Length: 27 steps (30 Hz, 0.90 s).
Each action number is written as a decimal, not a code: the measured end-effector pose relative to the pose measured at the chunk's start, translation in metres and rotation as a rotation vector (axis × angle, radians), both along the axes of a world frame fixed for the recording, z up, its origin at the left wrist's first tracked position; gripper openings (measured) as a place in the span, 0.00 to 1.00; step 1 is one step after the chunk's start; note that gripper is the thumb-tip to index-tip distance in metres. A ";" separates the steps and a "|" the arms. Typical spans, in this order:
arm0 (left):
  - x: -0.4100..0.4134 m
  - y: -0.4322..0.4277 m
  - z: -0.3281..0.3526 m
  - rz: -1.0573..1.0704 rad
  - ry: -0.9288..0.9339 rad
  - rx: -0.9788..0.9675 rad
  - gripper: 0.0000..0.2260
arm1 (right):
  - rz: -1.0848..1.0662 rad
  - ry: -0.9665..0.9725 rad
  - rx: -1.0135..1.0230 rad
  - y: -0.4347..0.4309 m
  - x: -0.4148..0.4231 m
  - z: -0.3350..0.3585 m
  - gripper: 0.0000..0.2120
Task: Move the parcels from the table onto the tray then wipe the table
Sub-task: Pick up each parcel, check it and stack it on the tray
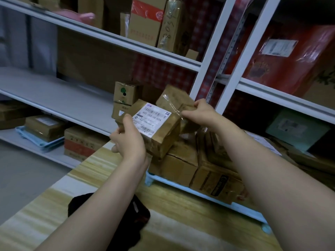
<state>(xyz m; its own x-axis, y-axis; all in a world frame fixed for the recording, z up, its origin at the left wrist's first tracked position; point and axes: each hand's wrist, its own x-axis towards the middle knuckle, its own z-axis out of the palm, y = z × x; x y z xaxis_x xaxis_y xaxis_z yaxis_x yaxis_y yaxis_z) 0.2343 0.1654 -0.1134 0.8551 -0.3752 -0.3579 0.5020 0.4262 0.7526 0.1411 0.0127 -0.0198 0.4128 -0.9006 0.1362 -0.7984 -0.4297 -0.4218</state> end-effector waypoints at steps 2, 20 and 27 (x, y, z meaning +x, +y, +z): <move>-0.002 -0.008 0.003 -0.003 -0.014 0.014 0.23 | 0.043 -0.012 -0.010 -0.009 -0.002 0.004 0.40; -0.026 -0.052 0.007 -0.256 -0.315 0.326 0.42 | 0.030 0.107 -0.259 -0.045 -0.016 -0.019 0.15; -0.021 -0.058 -0.009 -0.277 -0.512 0.504 0.41 | 0.083 0.063 -0.180 -0.045 -0.026 -0.023 0.13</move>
<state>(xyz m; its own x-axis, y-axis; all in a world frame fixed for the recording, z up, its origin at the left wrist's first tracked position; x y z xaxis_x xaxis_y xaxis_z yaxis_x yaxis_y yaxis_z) 0.2130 0.1079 -0.1222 0.8588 -0.4962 -0.1275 0.0775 -0.1201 0.9897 0.1156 -0.0325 -0.0424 0.4976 -0.8264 0.2635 -0.7793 -0.5593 -0.2825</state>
